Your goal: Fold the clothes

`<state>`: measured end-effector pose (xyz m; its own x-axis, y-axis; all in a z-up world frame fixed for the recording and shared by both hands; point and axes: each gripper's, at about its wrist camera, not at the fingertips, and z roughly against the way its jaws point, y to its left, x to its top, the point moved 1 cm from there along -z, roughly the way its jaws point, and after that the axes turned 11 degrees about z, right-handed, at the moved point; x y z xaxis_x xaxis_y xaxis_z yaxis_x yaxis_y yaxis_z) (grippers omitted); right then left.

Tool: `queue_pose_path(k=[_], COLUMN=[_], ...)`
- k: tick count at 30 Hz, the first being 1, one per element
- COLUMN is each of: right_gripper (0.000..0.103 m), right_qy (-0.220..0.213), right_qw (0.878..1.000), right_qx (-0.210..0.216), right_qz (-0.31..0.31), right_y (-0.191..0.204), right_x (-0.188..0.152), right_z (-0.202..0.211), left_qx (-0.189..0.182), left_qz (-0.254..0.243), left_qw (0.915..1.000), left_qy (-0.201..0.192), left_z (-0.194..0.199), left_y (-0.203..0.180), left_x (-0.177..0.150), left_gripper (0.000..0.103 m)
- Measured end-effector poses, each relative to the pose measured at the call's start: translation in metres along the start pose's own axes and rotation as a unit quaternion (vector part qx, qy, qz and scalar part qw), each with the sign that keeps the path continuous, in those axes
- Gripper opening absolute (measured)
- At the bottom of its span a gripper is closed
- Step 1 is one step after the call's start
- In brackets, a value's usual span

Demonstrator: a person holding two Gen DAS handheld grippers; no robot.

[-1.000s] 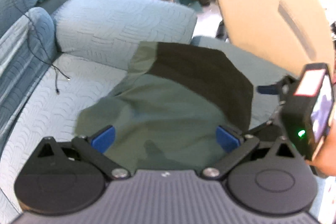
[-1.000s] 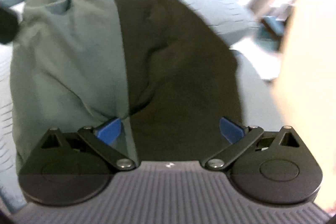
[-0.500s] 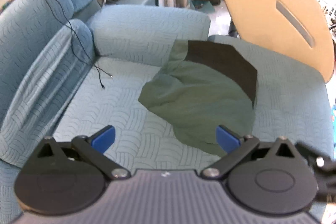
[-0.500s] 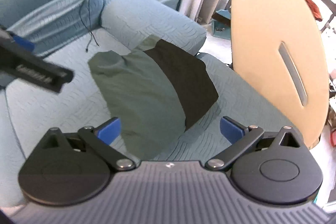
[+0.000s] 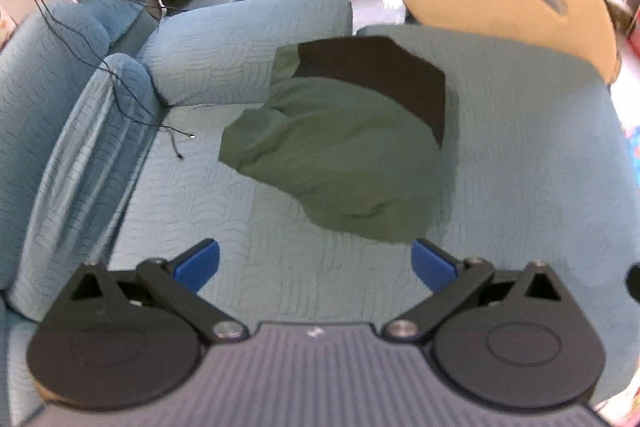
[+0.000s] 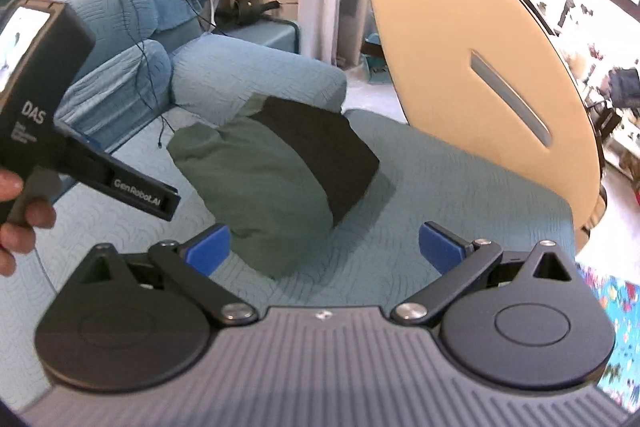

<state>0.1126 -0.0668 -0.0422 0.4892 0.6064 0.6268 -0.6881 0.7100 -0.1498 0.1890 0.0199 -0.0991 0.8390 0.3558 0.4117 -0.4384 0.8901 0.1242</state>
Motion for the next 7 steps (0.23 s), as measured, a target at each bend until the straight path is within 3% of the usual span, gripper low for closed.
queue_pose_path(k=[7], right_gripper=[0.103], right_qy=[-0.002], right_qw=[1.000], right_qx=[0.009], right_qz=[0.000], right_y=[-0.001], right_x=[-0.019], right_z=[0.011], left_qx=[-0.022], left_qz=[0.025], left_qw=[0.9994], left_qy=[-0.004], left_z=[0.017], left_y=[0.002], left_x=[-0.008], left_gripper=[0.103])
